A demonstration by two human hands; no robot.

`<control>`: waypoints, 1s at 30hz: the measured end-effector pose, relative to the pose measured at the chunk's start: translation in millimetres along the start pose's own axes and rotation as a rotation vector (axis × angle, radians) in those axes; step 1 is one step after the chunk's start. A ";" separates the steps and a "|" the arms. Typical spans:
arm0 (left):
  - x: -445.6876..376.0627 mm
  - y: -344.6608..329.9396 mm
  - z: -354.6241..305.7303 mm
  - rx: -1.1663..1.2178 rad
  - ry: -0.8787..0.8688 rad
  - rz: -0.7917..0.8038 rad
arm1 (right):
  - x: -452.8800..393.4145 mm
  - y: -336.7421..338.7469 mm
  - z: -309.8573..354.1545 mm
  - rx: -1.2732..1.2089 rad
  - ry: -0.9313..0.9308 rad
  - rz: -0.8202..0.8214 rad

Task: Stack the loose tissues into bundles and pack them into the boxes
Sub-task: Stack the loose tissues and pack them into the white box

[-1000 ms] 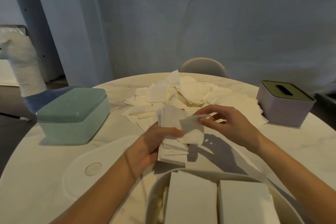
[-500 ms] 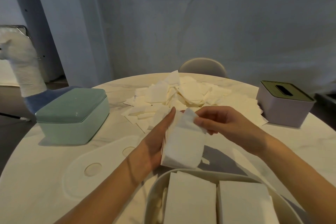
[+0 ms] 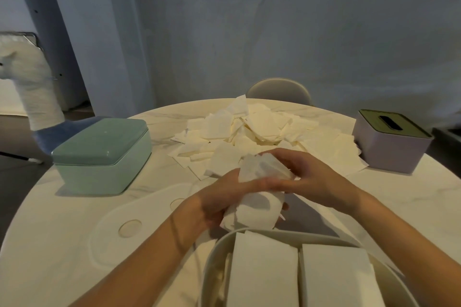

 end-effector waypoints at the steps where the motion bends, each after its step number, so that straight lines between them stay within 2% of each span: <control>1: -1.8 6.7 -0.8 -0.094 -0.014 -0.046 | -0.6 1.8 -2.0 -0.038 -0.017 -0.005; 3: -4.8 23.0 -4.7 -0.239 -0.051 -0.223 | -1.9 6.0 -8.8 -0.132 -0.067 -0.053; 5: -4.9 35.9 -9.2 -0.273 -0.154 -0.428 | -1.8 8.2 -17.5 -0.222 -0.126 -0.114; 7: -5.4 39.3 -8.6 -0.321 -0.253 -0.538 | -1.3 5.9 -26.4 -0.284 -0.194 -0.148; 11: -10.8 27.4 5.2 -0.321 -0.348 -0.550 | 0.6 -11.8 -37.1 -0.368 -0.211 -0.156; 14: -14.3 14.3 6.9 -0.073 -0.347 -0.619 | 3.8 -29.5 -39.6 -0.689 -0.212 -0.164; 15: -17.1 11.5 7.5 -0.008 -0.317 -0.653 | 4.3 -34.5 -37.5 -0.694 -0.198 -0.190; 17: -23.6 13.7 9.3 -0.021 -0.265 -0.744 | 0.2 -43.4 -33.1 -0.535 -0.161 -0.268; 19: -25.4 17.5 9.7 -0.061 -0.260 -0.803 | -6.0 -51.4 -26.1 -0.530 -0.147 -0.296; 22: -23.3 19.5 9.9 -0.042 -0.279 -0.835 | -13.1 -49.5 -27.8 -0.383 -0.084 -0.345; 25: -21.9 24.6 10.5 -0.042 -0.310 -0.868 | -12.1 -47.1 -27.1 -0.329 -0.041 -0.285; 28: -21.7 28.1 11.7 -0.019 -0.293 -0.866 | -8.0 -40.6 -37.3 -0.445 -0.089 -0.239; 30: -20.0 29.1 11.6 -0.032 -0.286 -0.868 | -6.7 -32.6 -43.9 -0.395 -0.117 -0.247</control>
Point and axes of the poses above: each hand's wrist, its own x-axis away from the middle knuckle, its own y-axis out of the back of the hand, z = x × y, the point moved 4 cm from there along -x, towards the middle knuckle, and after that the axes turned 2 degrees about x, right-handed, at the moved point
